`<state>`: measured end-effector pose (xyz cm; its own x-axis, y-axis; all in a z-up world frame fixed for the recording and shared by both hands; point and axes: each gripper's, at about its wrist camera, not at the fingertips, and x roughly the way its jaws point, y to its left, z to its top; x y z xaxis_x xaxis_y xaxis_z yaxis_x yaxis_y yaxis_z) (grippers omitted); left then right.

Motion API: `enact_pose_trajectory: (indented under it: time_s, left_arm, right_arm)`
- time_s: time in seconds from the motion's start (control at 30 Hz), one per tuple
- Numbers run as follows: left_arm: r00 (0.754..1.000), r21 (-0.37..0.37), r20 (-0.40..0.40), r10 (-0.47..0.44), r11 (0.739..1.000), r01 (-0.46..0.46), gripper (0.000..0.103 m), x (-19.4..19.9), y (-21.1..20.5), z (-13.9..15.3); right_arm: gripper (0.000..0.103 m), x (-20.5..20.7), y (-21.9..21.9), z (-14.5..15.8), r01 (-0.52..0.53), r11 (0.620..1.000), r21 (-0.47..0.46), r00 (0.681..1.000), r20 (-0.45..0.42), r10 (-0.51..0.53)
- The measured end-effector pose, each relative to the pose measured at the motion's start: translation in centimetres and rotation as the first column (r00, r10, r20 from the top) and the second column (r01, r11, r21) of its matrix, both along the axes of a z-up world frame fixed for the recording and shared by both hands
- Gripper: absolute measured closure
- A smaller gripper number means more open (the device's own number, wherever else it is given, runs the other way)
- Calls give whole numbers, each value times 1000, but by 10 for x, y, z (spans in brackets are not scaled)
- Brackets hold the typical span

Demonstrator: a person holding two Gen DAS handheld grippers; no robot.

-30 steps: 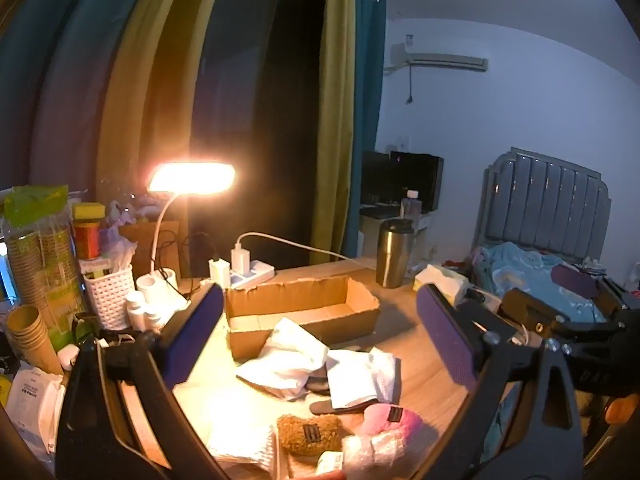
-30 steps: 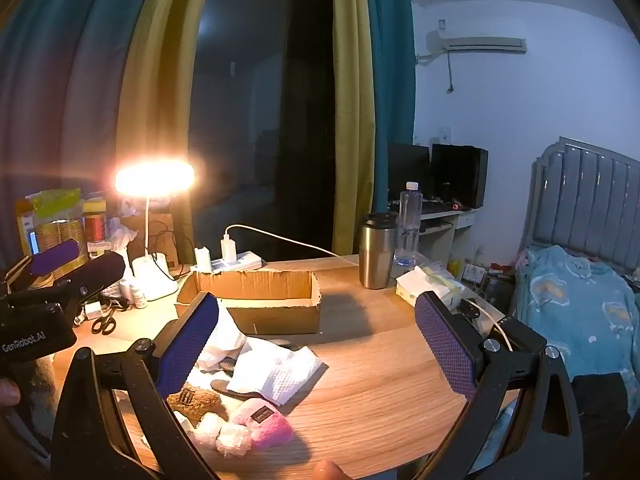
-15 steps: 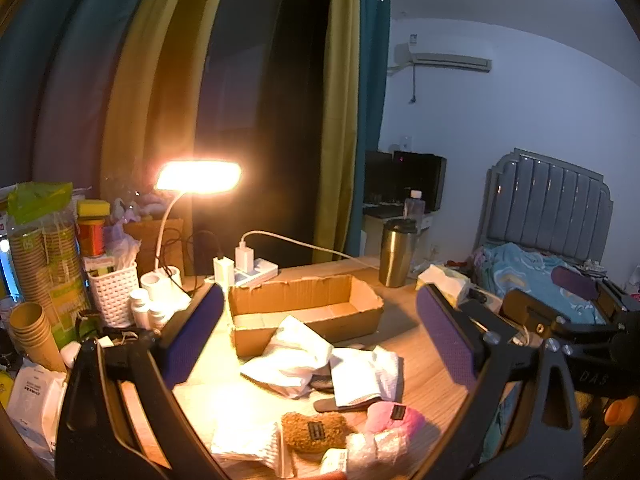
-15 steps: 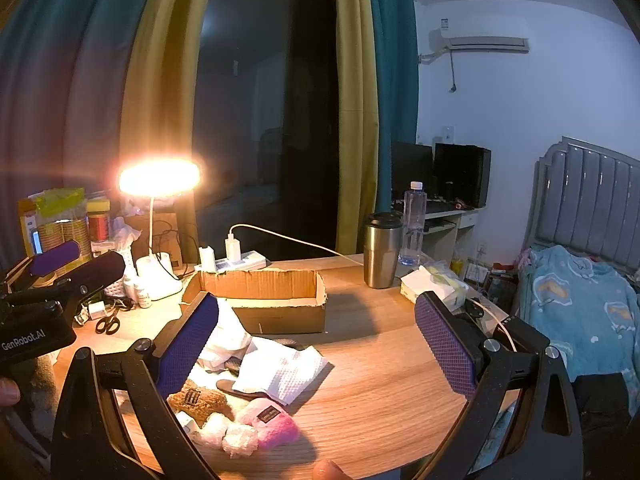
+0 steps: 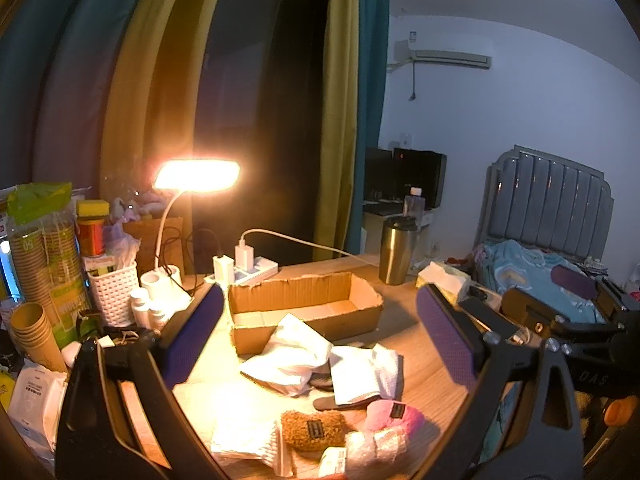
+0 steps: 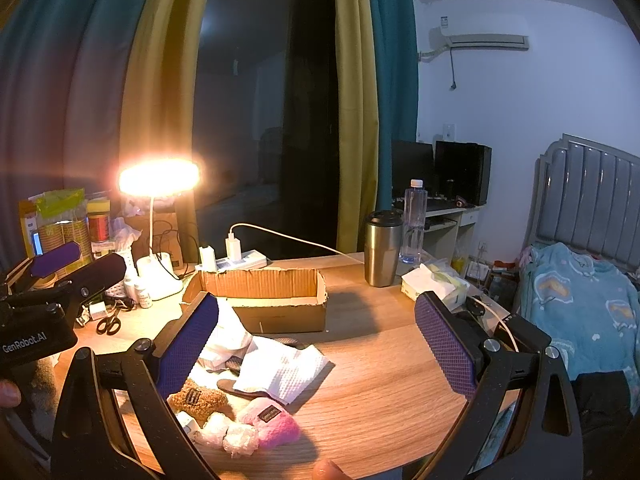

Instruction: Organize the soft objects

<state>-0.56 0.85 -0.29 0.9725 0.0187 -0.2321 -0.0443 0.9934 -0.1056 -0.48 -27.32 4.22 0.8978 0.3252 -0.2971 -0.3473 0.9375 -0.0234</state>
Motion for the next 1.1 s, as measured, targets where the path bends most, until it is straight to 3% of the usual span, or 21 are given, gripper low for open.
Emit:
enact_pose_trajectory:
  time_s: [1.1]
  left_arm:
    - [1000, -4, -20, -17, 1000, 17, 5, -3, -10, 0]
  right_arm:
    - [3, -4, -3, 3, -10, 1000, 22, 1000, -12, 11]
